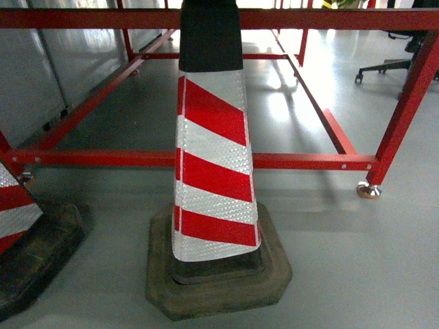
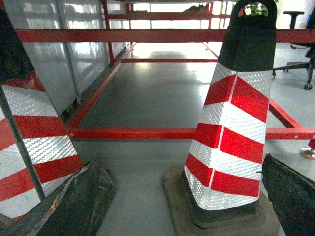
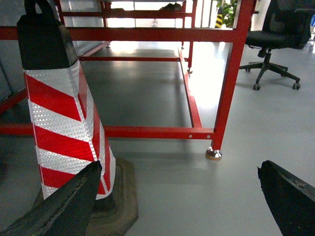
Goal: Pick blue part to blue bin on bottom shelf
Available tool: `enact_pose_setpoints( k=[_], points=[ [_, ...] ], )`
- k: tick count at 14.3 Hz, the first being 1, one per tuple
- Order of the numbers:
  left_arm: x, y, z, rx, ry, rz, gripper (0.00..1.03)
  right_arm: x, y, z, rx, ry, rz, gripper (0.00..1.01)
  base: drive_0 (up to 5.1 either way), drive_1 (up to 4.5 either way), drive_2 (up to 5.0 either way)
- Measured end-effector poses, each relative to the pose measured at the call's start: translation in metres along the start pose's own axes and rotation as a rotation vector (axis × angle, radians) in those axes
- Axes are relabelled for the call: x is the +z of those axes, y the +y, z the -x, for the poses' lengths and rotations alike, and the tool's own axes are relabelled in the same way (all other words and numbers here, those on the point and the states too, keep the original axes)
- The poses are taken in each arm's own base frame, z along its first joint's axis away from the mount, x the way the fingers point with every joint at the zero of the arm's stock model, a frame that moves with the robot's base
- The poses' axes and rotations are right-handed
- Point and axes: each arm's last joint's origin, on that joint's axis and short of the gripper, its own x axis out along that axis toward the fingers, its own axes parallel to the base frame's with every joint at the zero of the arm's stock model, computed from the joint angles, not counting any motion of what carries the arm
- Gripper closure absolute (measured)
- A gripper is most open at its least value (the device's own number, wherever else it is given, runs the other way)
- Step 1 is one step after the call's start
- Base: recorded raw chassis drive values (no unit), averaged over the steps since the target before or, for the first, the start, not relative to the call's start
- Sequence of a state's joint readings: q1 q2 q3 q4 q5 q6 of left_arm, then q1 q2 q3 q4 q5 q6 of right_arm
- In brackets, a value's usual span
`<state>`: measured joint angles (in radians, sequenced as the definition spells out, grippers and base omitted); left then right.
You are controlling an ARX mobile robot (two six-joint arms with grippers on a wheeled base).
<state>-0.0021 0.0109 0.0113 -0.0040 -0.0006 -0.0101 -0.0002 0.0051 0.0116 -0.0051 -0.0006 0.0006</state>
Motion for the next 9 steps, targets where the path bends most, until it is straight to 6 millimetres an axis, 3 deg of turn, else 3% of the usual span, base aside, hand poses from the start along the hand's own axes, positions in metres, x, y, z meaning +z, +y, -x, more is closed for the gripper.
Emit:
enact_pose_setpoints(
  k=[9],
  points=[
    [0.0000,0.0000,0.0000,0.002,0.000,0.000,0.05,0.0002,0.0000,0.0000,0.000,-0.001,0.000,0.03,0.0,0.00,0.0]
  ],
)
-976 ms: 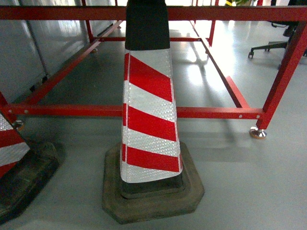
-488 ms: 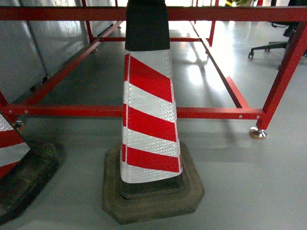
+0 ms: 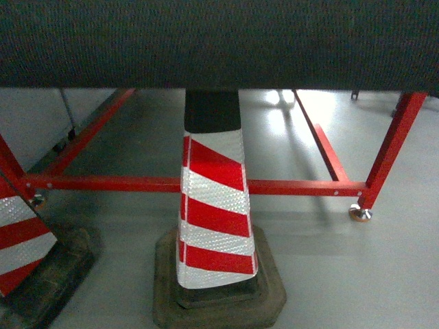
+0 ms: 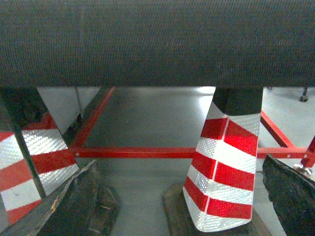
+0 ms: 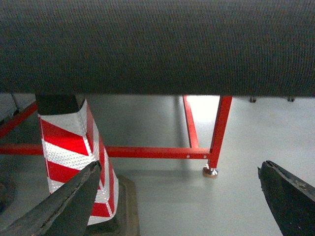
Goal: Pick blue part to blue bin on bottom shelf
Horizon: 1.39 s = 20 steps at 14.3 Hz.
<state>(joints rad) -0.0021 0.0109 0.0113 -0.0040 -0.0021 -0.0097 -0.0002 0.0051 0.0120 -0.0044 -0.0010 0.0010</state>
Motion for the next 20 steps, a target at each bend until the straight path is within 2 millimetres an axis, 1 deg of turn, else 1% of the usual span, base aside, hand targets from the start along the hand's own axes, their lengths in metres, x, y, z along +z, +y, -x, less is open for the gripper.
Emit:
enact_pose_setpoints(
  k=[20],
  points=[
    [0.0004,-0.0001,0.0000,-0.002,-0.004,-0.010,0.05,0.0004,0.0000,0.0000,-0.001,-0.005,-0.002,0.03,0.0,0.00,0.0]
  ],
)
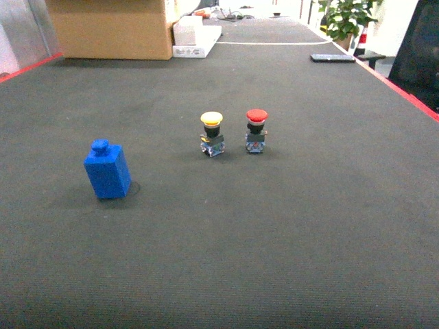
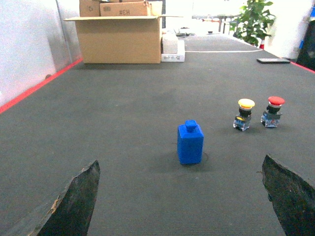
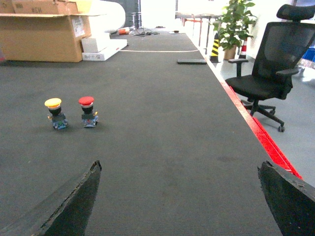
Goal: Pick blue part to blue bin on bottom shelf
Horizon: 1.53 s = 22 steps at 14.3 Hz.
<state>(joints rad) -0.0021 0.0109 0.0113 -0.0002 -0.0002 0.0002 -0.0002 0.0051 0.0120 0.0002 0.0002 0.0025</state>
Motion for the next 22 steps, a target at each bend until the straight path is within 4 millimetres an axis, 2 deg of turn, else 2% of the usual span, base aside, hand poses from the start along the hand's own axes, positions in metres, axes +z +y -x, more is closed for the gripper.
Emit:
enact_pose_setpoints(
  k=[15,16,17,19,20,22],
  points=[
    [0.000,0.000,0.000,0.000,0.003,0.000,0.05,-0.001,0.000,0.000,0.000,0.006,0.000,0.03,0.0,0.00,0.0],
    [-0.003,-0.001,0.000,0.069,0.142,-0.017,0.05,-0.001,0.000,0.000,0.000,0.005,0.000,0.03,0.0,0.00,0.0],
    [-0.002,-0.004,-0.004,0.133,0.280,-0.049,0.05,-0.001,0.000,0.000,0.001,0.005,0.000,0.03,0.0,0.00,0.0],
    [0.000,-0.002,-0.018,0.201,0.293,-0.035,0.05,-0.001,0.000,0.000,0.000,0.006,0.000,0.03,0.0,0.00,0.0],
    [0.009,-0.003,-0.032,0.189,0.248,-0.017,0.05,-0.001,0.000,0.000,0.000,0.006,0.000,0.03,0.0,0.00,0.0],
    [0.017,-0.011,-0.072,0.117,0.216,-0.014,0.05,-0.001,0.000,0.000,0.000,0.006,0.000,0.03,0.0,0.00,0.0]
  ],
)
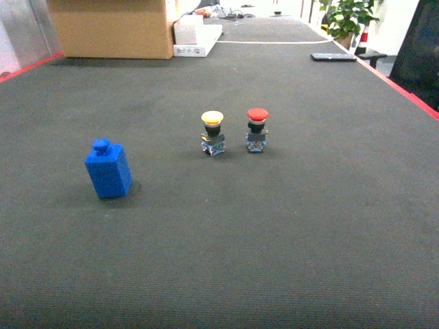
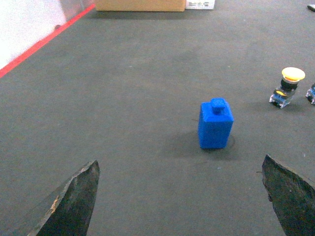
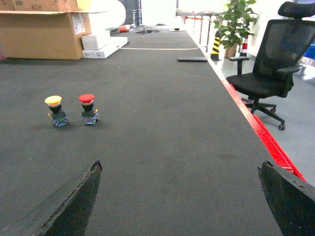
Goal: Pick blue part to blue bin on bottom shelf
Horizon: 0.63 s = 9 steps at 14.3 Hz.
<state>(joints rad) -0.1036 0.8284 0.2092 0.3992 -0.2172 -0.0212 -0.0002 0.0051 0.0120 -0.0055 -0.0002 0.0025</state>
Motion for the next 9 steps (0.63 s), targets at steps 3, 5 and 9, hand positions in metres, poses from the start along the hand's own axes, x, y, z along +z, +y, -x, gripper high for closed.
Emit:
enact_pose_setpoints(
  k=[3,5,9],
  points=[
    [0.013,-0.030,-0.067,-0.084,0.010,-0.019,0.05,0.000,0.000,0.000,0.000,0.000,0.000,0.03,0.0,0.00,0.0],
    [0.003,-0.051,-0.100,-0.129,0.086,-0.065,0.05,0.000,0.000,0.000,0.000,0.000,0.000,0.03,0.0,0.00,0.0],
    [-0.010,-0.069,-0.143,-0.113,0.113,-0.074,0.05,0.000,0.000,0.000,0.000,-0.001,0.000,0.03,0.0,0.00,0.0]
  ],
)
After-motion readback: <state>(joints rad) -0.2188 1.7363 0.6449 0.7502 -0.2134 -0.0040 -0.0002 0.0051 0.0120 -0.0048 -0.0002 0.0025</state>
